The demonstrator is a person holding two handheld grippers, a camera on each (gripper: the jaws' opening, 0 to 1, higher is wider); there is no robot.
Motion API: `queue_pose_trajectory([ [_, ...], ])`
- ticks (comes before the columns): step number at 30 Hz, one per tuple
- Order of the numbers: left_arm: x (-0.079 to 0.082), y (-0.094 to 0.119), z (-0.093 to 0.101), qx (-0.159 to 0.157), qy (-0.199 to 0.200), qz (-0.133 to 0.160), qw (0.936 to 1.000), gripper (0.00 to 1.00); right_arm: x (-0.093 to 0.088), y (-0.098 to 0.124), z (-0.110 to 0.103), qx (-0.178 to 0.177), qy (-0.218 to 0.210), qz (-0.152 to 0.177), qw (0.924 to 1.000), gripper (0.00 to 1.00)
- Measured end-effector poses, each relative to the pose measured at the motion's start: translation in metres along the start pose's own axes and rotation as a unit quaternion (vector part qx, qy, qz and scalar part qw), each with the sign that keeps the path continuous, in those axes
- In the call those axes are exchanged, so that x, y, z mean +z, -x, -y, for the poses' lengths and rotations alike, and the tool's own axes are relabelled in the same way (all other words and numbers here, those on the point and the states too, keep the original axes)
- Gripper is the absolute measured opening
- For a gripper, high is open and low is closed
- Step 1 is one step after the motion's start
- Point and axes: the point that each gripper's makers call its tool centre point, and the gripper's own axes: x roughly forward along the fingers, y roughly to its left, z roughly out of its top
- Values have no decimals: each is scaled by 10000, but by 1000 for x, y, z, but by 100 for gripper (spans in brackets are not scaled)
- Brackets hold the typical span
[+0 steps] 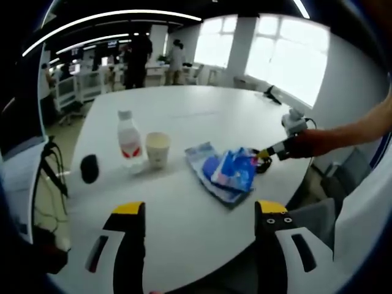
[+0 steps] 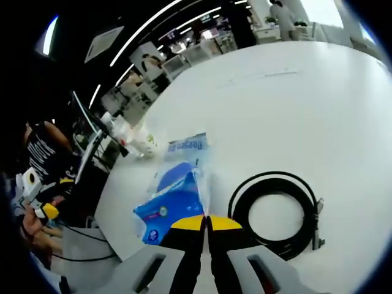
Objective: Arrange the tabletop items into an orderly group along one side of the table until the central work area is clear of visible clutter.
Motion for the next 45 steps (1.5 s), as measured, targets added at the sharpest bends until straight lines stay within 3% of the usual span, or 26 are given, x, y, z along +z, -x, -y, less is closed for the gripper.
queue_pose_trajectory([
  [18, 5, -11, 10, -104, -34, -96, 9999, 73, 54, 32, 59, -427, -319, 588, 9968, 0],
  [20, 4, -11, 9, -96, -18, -106, 9999, 73, 68, 31, 71, -466, -352, 633, 9963, 0],
  [45, 1, -10, 8, 29, 104, -219, 9997, 72, 122, 35, 117, -911, -843, 1070, 9865, 0],
])
